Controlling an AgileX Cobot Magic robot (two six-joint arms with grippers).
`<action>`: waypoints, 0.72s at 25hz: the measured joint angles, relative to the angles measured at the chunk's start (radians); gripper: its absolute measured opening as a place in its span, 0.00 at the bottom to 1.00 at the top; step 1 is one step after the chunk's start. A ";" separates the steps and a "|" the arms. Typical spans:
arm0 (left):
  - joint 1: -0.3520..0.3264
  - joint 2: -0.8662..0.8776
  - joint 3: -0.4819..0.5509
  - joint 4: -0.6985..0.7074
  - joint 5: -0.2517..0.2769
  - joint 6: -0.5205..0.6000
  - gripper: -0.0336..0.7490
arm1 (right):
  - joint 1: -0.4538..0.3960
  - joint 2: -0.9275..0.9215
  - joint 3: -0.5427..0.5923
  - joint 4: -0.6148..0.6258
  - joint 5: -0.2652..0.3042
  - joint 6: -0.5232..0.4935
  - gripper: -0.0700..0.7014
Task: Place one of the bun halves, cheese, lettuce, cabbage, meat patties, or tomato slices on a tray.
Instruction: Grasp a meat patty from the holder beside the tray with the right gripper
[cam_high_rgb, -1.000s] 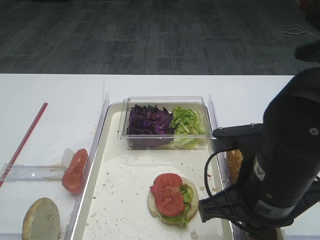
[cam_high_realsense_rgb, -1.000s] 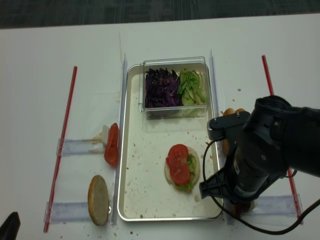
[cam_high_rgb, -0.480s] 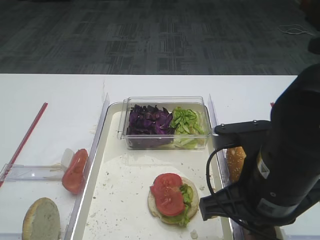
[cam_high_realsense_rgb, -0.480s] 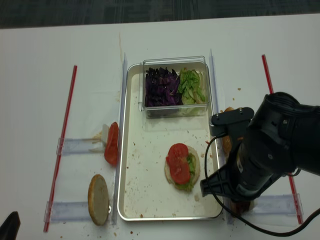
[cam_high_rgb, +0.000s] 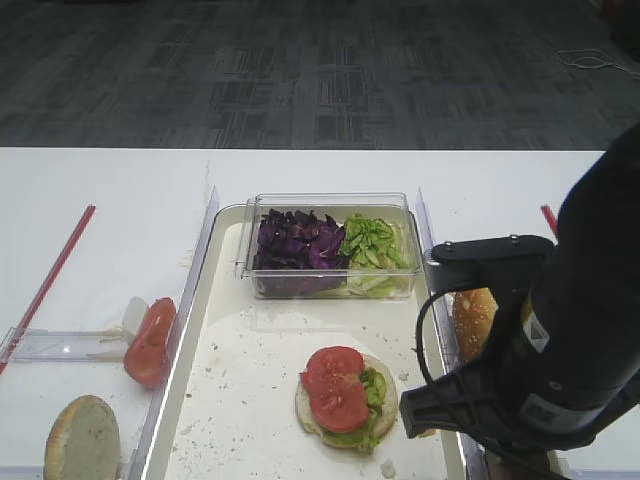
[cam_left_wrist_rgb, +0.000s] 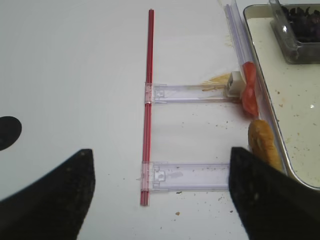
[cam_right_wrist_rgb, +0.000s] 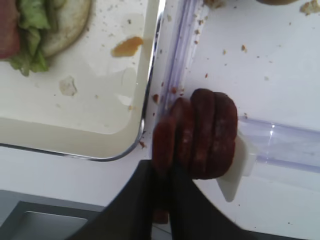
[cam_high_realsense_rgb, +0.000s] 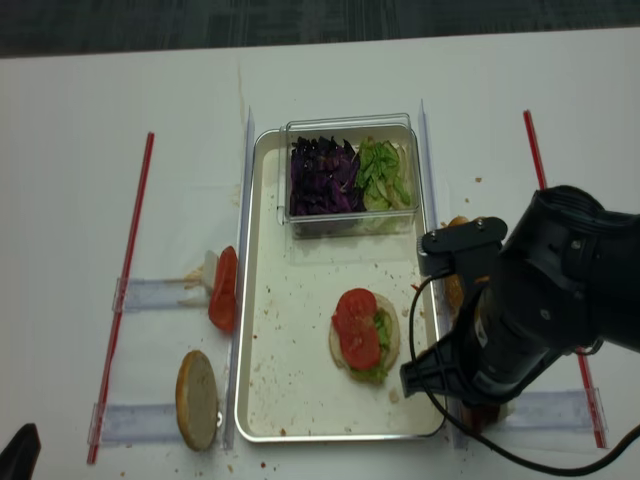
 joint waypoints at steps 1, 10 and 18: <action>0.000 0.000 0.000 0.000 0.000 0.000 0.74 | 0.000 -0.012 0.000 0.000 0.002 0.002 0.24; 0.000 0.000 0.000 0.000 0.000 0.000 0.74 | 0.000 -0.054 0.000 -0.019 0.016 0.023 0.24; 0.000 0.000 0.000 0.000 0.000 0.000 0.74 | 0.000 -0.111 -0.017 -0.029 0.026 0.023 0.24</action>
